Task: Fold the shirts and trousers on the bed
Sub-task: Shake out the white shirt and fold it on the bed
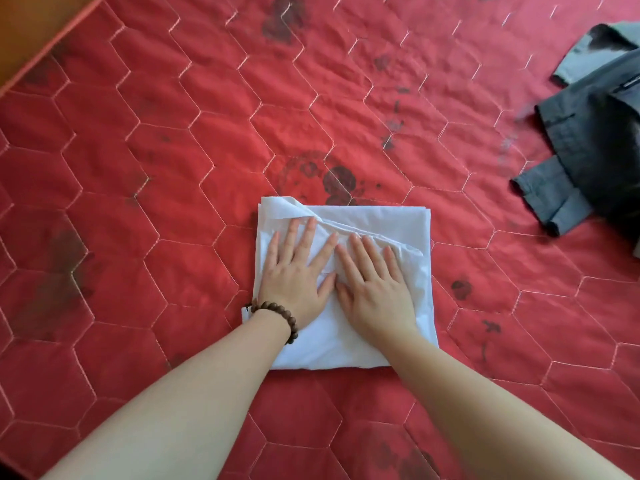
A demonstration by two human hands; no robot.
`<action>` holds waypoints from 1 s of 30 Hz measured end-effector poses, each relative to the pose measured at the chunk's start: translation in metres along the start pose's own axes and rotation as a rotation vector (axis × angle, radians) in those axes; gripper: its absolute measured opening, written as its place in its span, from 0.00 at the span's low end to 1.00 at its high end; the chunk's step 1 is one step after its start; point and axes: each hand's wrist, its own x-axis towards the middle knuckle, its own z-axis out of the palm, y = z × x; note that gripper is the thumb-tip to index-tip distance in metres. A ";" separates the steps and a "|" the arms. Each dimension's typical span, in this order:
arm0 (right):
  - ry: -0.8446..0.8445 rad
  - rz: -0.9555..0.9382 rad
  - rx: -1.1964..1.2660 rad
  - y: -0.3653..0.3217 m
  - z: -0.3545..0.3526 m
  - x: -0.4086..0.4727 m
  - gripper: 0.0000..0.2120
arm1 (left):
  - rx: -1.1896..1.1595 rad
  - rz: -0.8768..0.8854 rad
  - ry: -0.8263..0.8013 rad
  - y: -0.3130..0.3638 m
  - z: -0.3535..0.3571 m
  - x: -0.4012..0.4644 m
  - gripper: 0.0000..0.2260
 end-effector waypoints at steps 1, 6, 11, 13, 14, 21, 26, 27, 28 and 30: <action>0.003 0.042 -0.020 0.002 -0.002 -0.002 0.27 | 0.000 -0.005 0.006 0.000 0.000 0.000 0.29; -0.057 0.234 -0.027 0.014 -0.001 -0.005 0.30 | 0.025 -0.022 0.007 0.002 0.003 0.001 0.31; -0.212 0.167 0.083 0.024 -0.013 -0.003 0.32 | -0.041 -0.027 -0.080 -0.002 -0.003 0.003 0.30; -0.184 0.162 0.101 0.027 -0.025 -0.009 0.31 | -0.176 -0.081 -0.092 0.000 -0.014 0.004 0.29; -0.124 0.159 0.084 0.026 -0.031 -0.016 0.30 | -0.258 -0.123 -0.061 0.003 -0.021 0.003 0.28; -0.055 -0.073 0.004 0.010 -0.018 -0.068 0.25 | -0.043 0.096 0.049 0.021 -0.010 -0.062 0.26; -0.139 0.065 -0.014 0.020 -0.013 -0.063 0.28 | 0.055 0.058 -0.091 0.018 0.000 -0.055 0.27; -0.151 0.107 -0.014 0.019 -0.013 -0.063 0.29 | 0.060 0.053 -0.103 0.018 -0.001 -0.055 0.27; -0.164 0.131 -0.016 0.018 -0.013 -0.062 0.29 | 0.061 0.042 -0.112 0.018 -0.001 -0.054 0.27; -0.183 0.121 -0.019 0.018 -0.015 -0.059 0.30 | 0.043 0.019 -0.120 0.020 -0.007 -0.055 0.28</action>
